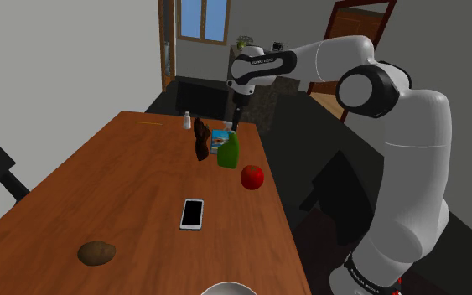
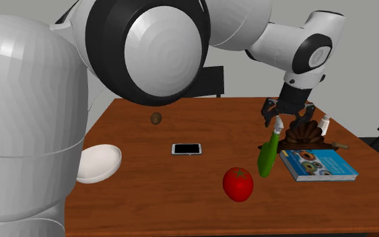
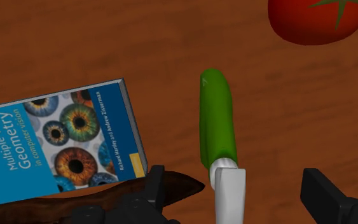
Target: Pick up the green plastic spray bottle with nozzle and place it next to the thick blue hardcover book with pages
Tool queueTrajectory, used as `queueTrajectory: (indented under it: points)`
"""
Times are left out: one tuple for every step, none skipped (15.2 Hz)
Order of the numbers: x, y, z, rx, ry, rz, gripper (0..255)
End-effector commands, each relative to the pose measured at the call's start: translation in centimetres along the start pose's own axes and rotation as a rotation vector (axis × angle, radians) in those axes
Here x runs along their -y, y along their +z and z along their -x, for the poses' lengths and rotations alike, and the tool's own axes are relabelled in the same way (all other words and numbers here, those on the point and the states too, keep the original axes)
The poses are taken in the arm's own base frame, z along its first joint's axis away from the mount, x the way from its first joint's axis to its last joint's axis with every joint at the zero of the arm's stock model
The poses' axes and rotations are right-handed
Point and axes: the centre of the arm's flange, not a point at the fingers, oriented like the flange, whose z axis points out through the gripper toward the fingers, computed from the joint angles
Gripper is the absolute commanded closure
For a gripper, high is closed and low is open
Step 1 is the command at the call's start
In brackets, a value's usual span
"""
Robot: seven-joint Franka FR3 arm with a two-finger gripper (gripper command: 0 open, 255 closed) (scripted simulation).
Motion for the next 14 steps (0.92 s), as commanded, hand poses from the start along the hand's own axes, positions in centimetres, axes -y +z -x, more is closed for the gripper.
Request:
queueTrajectory:
  points:
    - [0.0, 0.0, 0.0, 0.000, 0.000, 0.000, 0]
    - [0.0, 0.0, 0.0, 0.000, 0.000, 0.000, 0]
    - [0.0, -1.3, 0.0, 0.000, 0.000, 0.000, 0]
    - [0.0, -2.6, 0.0, 0.000, 0.000, 0.000, 0]
    - [0.0, -4.0, 0.0, 0.000, 0.000, 0.000, 0]
    - [0.0, -5.0, 0.0, 0.000, 0.000, 0.000, 0]
    - [0.0, -5.0, 0.0, 0.000, 0.000, 0.000, 0]
    - [0.0, -5.0, 0.0, 0.000, 0.000, 0.000, 0]
    - [0.0, -5.0, 0.0, 0.000, 0.000, 0.000, 0]
    - [0.0, -5.0, 0.0, 0.000, 0.000, 0.000, 0]
    - [0.0, -5.0, 0.0, 0.000, 0.000, 0.000, 0]
    - [0.0, -5.0, 0.0, 0.000, 0.000, 0.000, 0]
    - [0.0, -5.0, 0.0, 0.000, 0.000, 0.000, 0]
    - [0.0, -5.0, 0.0, 0.000, 0.000, 0.000, 0]
